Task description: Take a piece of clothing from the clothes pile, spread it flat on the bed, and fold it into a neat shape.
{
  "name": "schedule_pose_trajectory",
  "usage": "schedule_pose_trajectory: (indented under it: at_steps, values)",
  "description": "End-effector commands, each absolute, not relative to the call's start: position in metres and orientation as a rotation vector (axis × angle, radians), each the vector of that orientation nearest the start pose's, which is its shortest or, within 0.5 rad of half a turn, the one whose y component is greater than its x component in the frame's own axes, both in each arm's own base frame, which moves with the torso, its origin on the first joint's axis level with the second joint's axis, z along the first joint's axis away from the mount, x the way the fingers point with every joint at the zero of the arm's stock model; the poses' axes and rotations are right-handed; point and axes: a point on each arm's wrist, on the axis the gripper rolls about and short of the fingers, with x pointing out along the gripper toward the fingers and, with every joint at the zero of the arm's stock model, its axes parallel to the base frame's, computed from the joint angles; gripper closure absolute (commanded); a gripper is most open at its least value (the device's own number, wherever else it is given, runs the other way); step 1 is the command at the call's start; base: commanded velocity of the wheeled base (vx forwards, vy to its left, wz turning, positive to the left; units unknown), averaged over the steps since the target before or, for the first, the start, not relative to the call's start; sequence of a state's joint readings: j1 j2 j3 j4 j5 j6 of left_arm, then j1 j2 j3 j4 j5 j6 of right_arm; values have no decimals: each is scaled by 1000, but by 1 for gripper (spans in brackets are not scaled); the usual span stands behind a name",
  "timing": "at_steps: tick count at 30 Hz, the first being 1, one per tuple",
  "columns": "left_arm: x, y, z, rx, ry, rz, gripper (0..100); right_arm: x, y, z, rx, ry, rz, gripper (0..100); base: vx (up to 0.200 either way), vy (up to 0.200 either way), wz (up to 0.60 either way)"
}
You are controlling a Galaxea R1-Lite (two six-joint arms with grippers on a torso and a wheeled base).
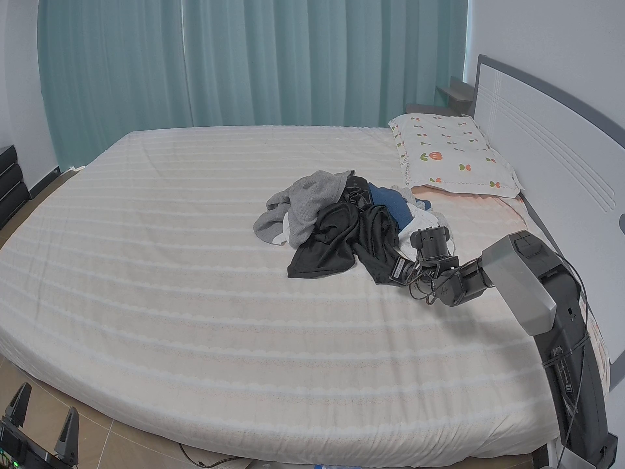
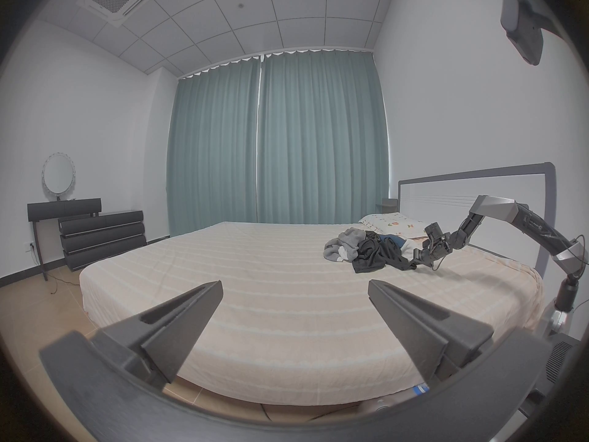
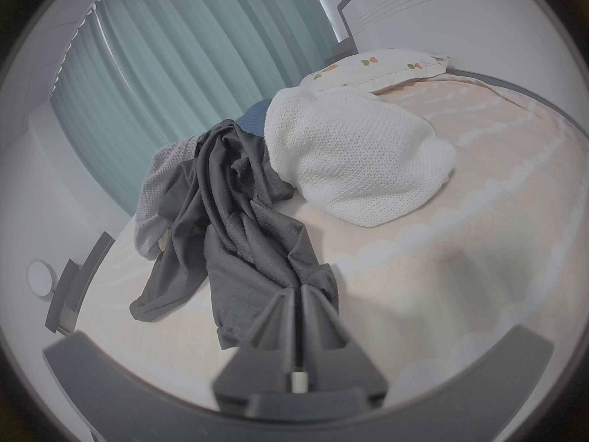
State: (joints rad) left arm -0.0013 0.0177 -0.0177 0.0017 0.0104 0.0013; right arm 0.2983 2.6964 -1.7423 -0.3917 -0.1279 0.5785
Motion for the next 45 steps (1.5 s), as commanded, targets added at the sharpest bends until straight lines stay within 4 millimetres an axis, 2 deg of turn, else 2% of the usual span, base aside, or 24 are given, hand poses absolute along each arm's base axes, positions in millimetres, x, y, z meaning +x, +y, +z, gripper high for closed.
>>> schedule_pose_trajectory:
  at_steps: [1,7,9,10,11,12,13,14,15,19,24,25,28,30,31,32,34,35,36,39,42,43,45]
  values:
    - [-23,0,76,2,3,9,0,491,149,-7,474,569,4,100,0,0,0]
    - [-23,0,76,2,3,9,0,459,148,21,603,640,35,100,0,0,0]
    - [-23,0,76,2,3,9,0,440,144,34,669,682,58,100,0,0,0]
    - [-23,0,76,2,3,9,0,440,144,34,669,682,58,100,0,0,0]
    - [-23,0,76,2,3,9,0,417,138,48,737,700,104,100,0,0,0]
    - [-23,0,76,2,3,9,0,413,137,50,745,700,111,100,0,0,0]
    - [-23,0,76,2,3,9,0,397,132,58,779,698,144,100,0,0,0]
    - [-23,0,76,2,3,9,0,392,131,61,789,696,155,100,0,0,0]
    - [-23,0,76,2,3,11,0,371,126,66,813,695,190,100,0,0,0]
    - [-23,0,76,2,3,9,0,333,120,79,825,654,261,100,0,0,0]
    - [-23,0,76,2,3,9,0,289,117,115,831,572,350,100,0,0,0]
    - [-23,0,76,2,3,11,0,287,117,116,830,571,352,100,0,0,0]
    - [-23,0,76,3,3,9,0,257,121,143,830,521,436,100,0,0,0]
    - [-23,0,76,3,3,9,0,247,122,157,834,485,476,100,0,0,0]
    - [-23,0,76,3,3,9,0,247,122,157,834,485,476,100,0,0,0]
    - [-23,0,76,2,3,9,0,238,121,175,843,430,519,100,0,0,0]
    - [-23,0,76,5,3,9,0,230,120,192,848,379,557,100,0,0,0]
    - [-23,0,76,6,3,8,0,229,120,194,849,373,563,100,0,0,0]
    - [-23,0,76,6,3,5,0,221,122,209,853,339,612,100,0,0,0]
    - [-22,0,76,6,6,-5,0,210,122,218,851,341,648,100,0,0,0]
    - [-22,0,76,6,14,-6,0,208,124,213,838,381,644,100,0,0,0]
    - [-23,0,76,6,0,-6,0,216,126,197,817,456,601,100,0,0,0]
    - [-23,0,76,6,2,-6,0,239,124,178,811,493,526,100,0,0,0]
